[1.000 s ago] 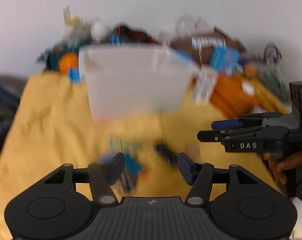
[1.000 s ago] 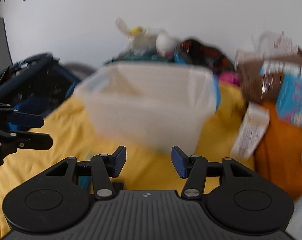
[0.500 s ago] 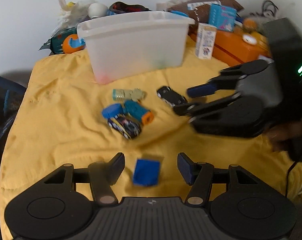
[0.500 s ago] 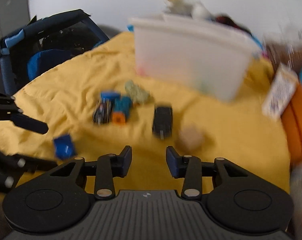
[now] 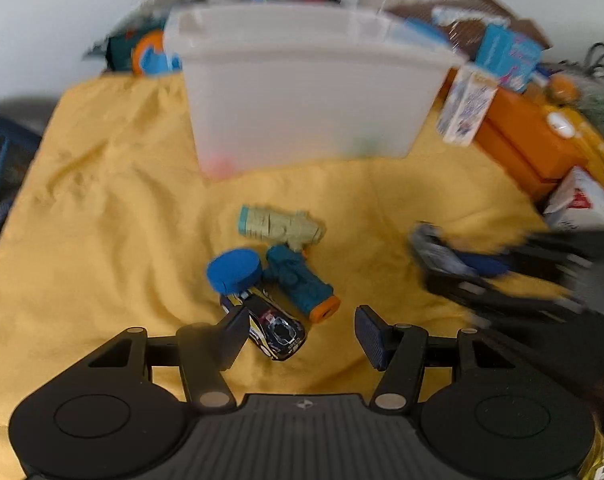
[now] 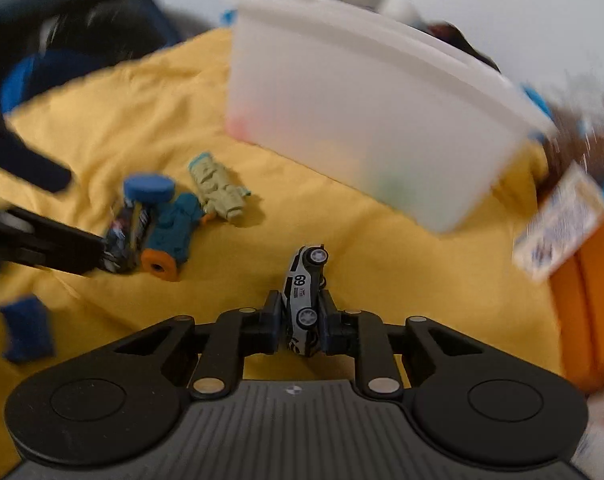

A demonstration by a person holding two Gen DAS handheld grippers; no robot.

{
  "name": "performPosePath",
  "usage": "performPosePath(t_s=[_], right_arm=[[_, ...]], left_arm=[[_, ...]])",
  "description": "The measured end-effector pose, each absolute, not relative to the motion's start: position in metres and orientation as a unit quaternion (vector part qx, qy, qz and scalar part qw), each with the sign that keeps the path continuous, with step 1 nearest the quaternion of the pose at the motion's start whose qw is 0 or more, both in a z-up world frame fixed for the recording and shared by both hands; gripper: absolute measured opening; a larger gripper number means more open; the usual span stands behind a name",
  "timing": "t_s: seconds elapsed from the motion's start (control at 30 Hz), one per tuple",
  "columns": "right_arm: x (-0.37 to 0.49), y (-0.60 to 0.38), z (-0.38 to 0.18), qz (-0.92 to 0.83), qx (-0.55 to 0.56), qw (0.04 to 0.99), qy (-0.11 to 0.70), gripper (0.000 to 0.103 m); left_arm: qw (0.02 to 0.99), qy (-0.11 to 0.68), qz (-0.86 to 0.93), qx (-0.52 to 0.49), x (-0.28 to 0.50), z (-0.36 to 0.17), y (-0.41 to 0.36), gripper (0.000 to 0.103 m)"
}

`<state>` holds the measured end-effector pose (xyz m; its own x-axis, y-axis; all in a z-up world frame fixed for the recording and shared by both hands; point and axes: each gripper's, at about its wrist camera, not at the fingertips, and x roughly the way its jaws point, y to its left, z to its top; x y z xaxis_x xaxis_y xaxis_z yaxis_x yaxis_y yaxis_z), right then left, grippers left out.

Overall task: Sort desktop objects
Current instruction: 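Grasp the white-green car with the right tool while the left tool grasps the black-yellow car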

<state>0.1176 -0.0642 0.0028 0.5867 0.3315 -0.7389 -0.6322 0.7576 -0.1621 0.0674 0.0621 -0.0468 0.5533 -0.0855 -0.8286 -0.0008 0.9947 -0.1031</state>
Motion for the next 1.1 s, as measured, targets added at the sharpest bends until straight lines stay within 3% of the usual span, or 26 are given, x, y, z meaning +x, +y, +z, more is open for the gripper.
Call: performPosePath(t_s=[0.2, 0.3, 0.4, 0.63, 0.93, 1.1], right_arm=[[0.081, -0.113, 0.023, 0.298, -0.093, 0.864, 0.395, 0.021], [0.062, -0.128, 0.025, 0.308, -0.053, 0.857, 0.410, 0.021], [0.052, -0.139, 0.024, 0.312, -0.026, 0.851, 0.421, 0.021], [0.069, -0.172, 0.015, 0.307, 0.096, 0.819, 0.475, 0.021], [0.082, -0.188, -0.010, 0.302, 0.187, 0.771, 0.528, 0.022], [0.076, -0.196, -0.012, 0.289, 0.189, 0.780, 0.522, 0.031]], left_arm=[[0.858, 0.510, 0.002, -0.064, 0.094, -0.069, 0.071, 0.062], [0.868, 0.492, 0.016, -0.063, 0.093, -0.069, 0.078, 0.041], [0.870, 0.484, 0.005, -0.099, 0.079, -0.065, 0.087, 0.034], [0.877, 0.462, -0.108, -0.072, 0.008, -0.031, 0.052, 0.034], [0.859, 0.493, -0.137, -0.008, -0.005, -0.069, 0.003, 0.034], [0.866, 0.484, -0.125, 0.020, -0.012, -0.065, 0.004, 0.053]])
